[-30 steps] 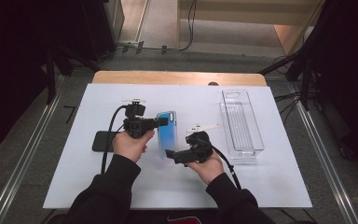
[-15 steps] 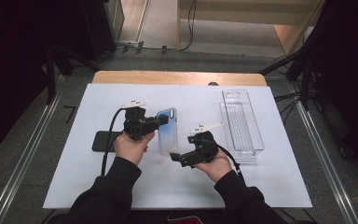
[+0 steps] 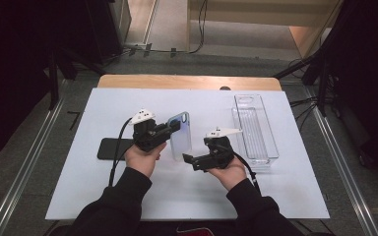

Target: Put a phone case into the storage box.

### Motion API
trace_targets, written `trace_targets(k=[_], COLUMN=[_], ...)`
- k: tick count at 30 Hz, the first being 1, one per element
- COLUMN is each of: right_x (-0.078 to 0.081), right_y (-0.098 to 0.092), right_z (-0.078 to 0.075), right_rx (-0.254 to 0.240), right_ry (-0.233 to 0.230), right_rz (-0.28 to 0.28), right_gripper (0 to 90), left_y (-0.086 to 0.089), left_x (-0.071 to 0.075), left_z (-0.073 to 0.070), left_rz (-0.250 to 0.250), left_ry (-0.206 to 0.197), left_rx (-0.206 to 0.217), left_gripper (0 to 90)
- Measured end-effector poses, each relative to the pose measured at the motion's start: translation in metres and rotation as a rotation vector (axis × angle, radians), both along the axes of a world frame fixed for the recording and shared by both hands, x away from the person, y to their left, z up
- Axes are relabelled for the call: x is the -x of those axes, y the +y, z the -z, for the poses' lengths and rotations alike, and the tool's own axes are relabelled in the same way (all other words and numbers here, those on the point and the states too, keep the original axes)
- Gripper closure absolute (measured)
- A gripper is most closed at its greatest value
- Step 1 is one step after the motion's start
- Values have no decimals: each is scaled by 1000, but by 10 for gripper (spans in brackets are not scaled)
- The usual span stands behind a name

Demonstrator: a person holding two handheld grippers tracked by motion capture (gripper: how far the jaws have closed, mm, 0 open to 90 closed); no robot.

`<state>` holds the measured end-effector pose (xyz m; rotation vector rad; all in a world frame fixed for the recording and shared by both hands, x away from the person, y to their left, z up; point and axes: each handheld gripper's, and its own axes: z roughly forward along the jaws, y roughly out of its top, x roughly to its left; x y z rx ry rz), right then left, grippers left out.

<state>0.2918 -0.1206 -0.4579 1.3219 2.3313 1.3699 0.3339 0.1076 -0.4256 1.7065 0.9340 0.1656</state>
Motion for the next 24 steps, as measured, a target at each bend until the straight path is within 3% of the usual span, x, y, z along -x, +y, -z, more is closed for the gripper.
trace_targets(k=[9,24], right_x=[2,1], right_y=[0,4], right_z=[-6,-9], right_rx=[-24,-42], right_ry=[-49,-60], right_rz=[61,87], right_gripper=[0,0], left_y=[-14,-29], left_x=[10,21], left_z=[-1,-1], left_rz=[35,81], left_ry=[4,30], left_rx=[-1,9], left_gripper=[808,807])
